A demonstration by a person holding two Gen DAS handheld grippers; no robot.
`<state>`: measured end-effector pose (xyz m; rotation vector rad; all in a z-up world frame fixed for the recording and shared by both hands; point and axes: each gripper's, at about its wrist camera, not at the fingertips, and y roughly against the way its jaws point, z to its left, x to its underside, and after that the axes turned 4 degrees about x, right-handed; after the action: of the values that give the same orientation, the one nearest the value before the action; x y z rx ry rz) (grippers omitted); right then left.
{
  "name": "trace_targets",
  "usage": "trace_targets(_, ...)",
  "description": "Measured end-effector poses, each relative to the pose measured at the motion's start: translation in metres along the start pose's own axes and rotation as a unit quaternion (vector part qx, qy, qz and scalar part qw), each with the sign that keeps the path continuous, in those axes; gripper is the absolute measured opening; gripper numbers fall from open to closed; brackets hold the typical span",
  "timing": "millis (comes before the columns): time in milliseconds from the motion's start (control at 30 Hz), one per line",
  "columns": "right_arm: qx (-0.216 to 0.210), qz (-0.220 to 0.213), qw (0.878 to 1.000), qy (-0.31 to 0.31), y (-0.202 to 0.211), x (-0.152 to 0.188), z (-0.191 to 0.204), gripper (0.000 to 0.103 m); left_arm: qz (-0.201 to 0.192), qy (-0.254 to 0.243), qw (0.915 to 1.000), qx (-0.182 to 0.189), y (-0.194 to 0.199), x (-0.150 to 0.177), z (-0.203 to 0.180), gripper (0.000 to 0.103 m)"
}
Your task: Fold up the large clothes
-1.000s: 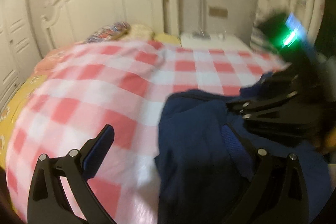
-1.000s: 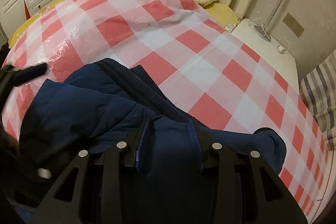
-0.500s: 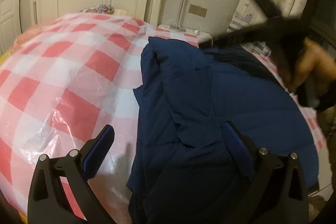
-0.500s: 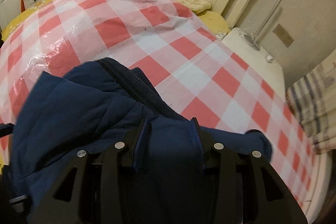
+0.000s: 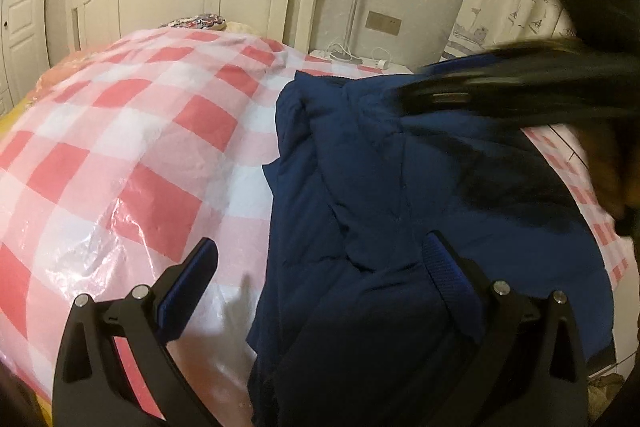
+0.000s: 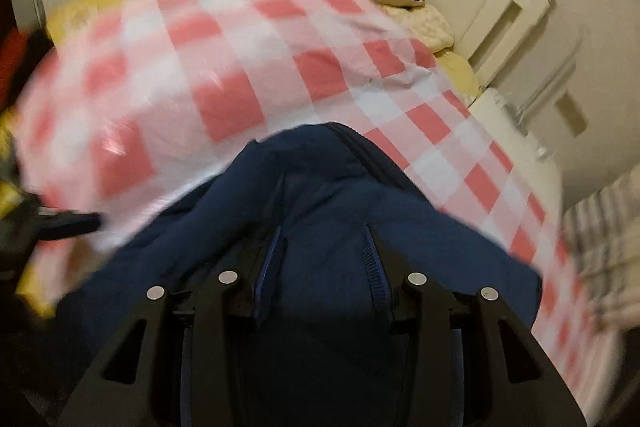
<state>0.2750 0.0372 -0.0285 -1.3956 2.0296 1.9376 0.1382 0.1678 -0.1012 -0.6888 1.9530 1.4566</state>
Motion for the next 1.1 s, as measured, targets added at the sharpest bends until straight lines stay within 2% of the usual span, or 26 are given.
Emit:
trace_targets(67, 0.004, -0.038, 0.999, -0.02, 0.033, 0.025, -0.008, 0.087, 0.01, 0.017, 0.9997, 0.013, -0.001, -0.001, 0.005, 0.101)
trace_targets(100, 0.023, -0.052, 0.998, -0.03, 0.049, 0.042, -0.013, 0.091, 0.018, 0.028, 0.9993, 0.019, 0.001, -0.003, 0.008, 0.101)
trace_targets(167, 0.038, -0.064, 0.996, -0.049, 0.068, 0.073, -0.021, 0.091, 0.028, 0.036, 0.9987, 0.02, 0.007, -0.007, 0.01, 0.101)
trace_targets(233, 0.023, -0.072, 0.993, -0.087, 0.083, 0.109, -0.033, 0.091, 0.037, 0.046, 0.9974, 0.041, 0.013, -0.013, 0.015, 0.101)
trace_targets(267, 0.008, -0.072, 0.99, -0.12, 0.087, 0.129, -0.041, 0.092, 0.046, 0.069, 0.9943, 0.067, 0.013, -0.019, 0.023, 0.101)
trace_targets(333, -0.027, -0.072, 0.976, -0.205, 0.09, 0.168, -0.063, 0.093, 0.064, 0.099, 0.9892, 0.087, 0.01, -0.025, 0.034, 0.101)
trace_targets(367, -0.052, -0.069, 0.965, -0.246, 0.087, 0.184, -0.072, 0.093, 0.081, 0.116, 0.9841, 0.107, 0.004, -0.029, 0.041, 0.101)
trace_targets(400, -0.093, -0.061, 0.949, -0.295, 0.079, 0.202, -0.082, 0.093, 0.094, 0.125, 0.9803, 0.121, -0.003, -0.032, 0.044, 0.101)
trace_targets(500, -0.176, -0.046, 0.911, -0.37, 0.051, 0.229, -0.09, 0.093, 0.142, 0.155, 0.9643, 0.161, -0.033, -0.037, 0.056, 0.101)
trace_targets(567, -0.226, -0.048, 0.887, -0.4, 0.038, 0.236, -0.091, 0.093, 0.165, 0.165, 0.9548, 0.184, -0.048, -0.036, 0.059, 0.101)
trace_targets(600, -0.242, -0.048, 0.882, -0.401, 0.033, 0.235, -0.09, 0.093, 0.174, 0.163, 0.9522, 0.191, -0.053, -0.036, 0.059, 0.101)
trace_targets(733, -0.27, -0.039, 0.88, -0.389, 0.019, 0.226, -0.082, 0.099, 0.176, 0.159, 0.9449, 0.226, -0.066, -0.031, 0.063, 0.101)
trace_targets(833, -0.298, -0.031, 0.872, -0.388, 0.007, 0.221, -0.074, 0.099, 0.168, 0.136, 0.9471, 0.237, -0.065, -0.027, 0.063, 0.101)
trace_targets(867, -0.295, -0.037, 0.876, -0.38, 0.006, 0.216, -0.07, 0.099, 0.167, 0.131, 0.9476, 0.239, -0.065, -0.026, 0.061, 0.101)
trace_targets(900, -0.29, -0.037, 0.879, -0.377, 0.004, 0.214, -0.067, 0.099, 0.168, 0.128, 0.9451, 0.249, -0.065, -0.024, 0.058, 0.101)
trace_targets(933, -0.287, -0.038, 0.88, -0.376, 0.004, 0.212, -0.066, 0.099, 0.17, 0.129, 0.938, 0.273, -0.068, -0.022, 0.055, 0.099)
trace_targets(967, -0.282, -0.041, 0.883, -0.372, 0.005, 0.21, -0.063, 0.099, 0.165, 0.132, 0.9342, 0.288, -0.068, -0.022, 0.052, 0.092)
trace_targets(1000, -0.276, -0.048, 0.888, -0.365, 0.007, 0.209, -0.06, 0.099, 0.145, 0.13, 0.9371, 0.289, -0.065, -0.021, 0.049, 0.085)
trace_targets(1100, -0.235, -0.089, 0.909, -0.333, 0.024, 0.209, -0.053, 0.086, 0.104, 0.121, 0.9455, 0.284, -0.053, -0.018, 0.04, 0.067)
